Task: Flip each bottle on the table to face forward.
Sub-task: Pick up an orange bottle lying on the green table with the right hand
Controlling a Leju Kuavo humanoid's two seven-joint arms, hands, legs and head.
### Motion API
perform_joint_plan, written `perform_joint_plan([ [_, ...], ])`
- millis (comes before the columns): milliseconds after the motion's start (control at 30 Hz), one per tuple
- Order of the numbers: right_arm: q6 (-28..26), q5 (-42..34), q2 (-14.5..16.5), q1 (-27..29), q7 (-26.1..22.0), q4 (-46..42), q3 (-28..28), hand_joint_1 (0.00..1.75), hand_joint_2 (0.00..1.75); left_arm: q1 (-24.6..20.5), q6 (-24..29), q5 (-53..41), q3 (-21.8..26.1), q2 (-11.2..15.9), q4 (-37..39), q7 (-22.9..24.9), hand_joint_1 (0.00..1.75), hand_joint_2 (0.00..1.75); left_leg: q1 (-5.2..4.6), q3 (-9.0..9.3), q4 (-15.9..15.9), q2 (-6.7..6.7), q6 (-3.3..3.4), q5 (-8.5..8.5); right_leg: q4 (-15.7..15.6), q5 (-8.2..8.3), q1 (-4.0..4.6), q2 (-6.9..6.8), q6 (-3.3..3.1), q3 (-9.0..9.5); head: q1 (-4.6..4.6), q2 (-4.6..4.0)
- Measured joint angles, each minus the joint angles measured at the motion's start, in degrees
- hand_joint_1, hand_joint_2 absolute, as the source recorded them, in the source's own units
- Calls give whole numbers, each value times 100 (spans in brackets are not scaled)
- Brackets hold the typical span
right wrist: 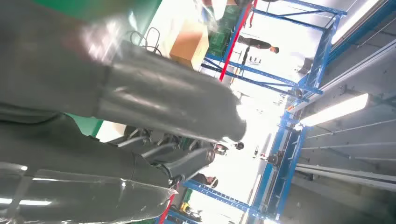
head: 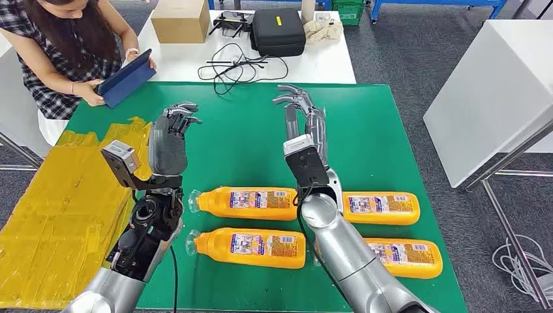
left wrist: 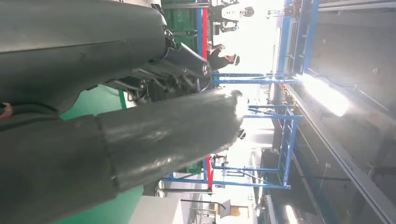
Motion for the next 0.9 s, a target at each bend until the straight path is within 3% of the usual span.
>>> perform_joint_plan([
  [67,33,-39,0,1,12,-1,-1,175,0,1,38,-12,0,0,0,5,175,0,0,0,0,0,0,0,0,0,0,0,0,0,0,0],
  [133,404,-430,-6,171,120,-134,-58,175,0,137,296,-142,37,-3,-106,70,175,0,0,11,-1,0,-1,-5,-1,-3,0,0,0,7,0,0],
  [233,1425,-1286,-47,1109,252,-923,-474,175,0,852,700,-499,287,-31,-730,154,175,0,1,25,-2,-1,-2,-25,-2,-23,3,0,5,21,0,0],
  [300,1738,-1381,-80,1628,241,-1349,-758,175,0,1251,714,-608,453,-53,-1073,147,175,0,1,4,-1,-2,-3,-28,-1,-28,3,0,7,4,1,0],
  [533,1935,-1285,-92,2206,249,-2140,-1036,175,0,1710,730,-746,658,-173,-1680,138,175,0,-2,-2,-2,0,-1,-29,-4,-25,0,0,8,-2,1,-1],
  [567,1953,-1277,-91,2247,251,-2209,-1037,163,0,1753,753,-783,668,-187,-1739,136,175,0,-2,-1,-2,0,-1,-28,-4,-25,0,0,8,-1,0,-1],
  [600,1970,-1269,-90,2280,254,-2265,-1037,119,0,1792,772,-814,671,-199,-1791,132,140,0,-2,0,-2,0,-1,-28,-4,-24,0,0,7,-1,0,-1],
  [667,2002,-1255,-88,2330,255,-2354,-1037,32,0,1857,784,-863,673,-214,-1885,122,52,0,-1,1,-2,0,0,-27,-4,-24,0,0,7,0,0,0],
  [700,2014,-1239,-87,2349,253,-2389,-1037,0,0,1880,780,-886,673,-217,-1922,122,9,0,0,2,-2,0,0,-26,-4,-24,0,0,7,0,0,0],
  [733,2024,-1210,-88,2364,254,-2419,-1037,0,0,1897,784,-918,673,-219,-1951,137,0,0,0,2,-2,0,0,-26,-3,-23,1,0,7,0,0,0],
  [833,2067,-992,-101,2398,357,-2496,-1037,0,0,1929,824,-1009,673,-227,-1991,298,0,0,1,4,-2,0,0,-26,-3,-23,1,0,7,0,0,0],
  [900,2134,-683,-134,2436,542,-2551,-1037,0,87,1944,786,-1013,674,-234,-1996,454,0,0,1,4,-2,0,0,-26,-3,-24,2,0,7,0,0,-1],
])
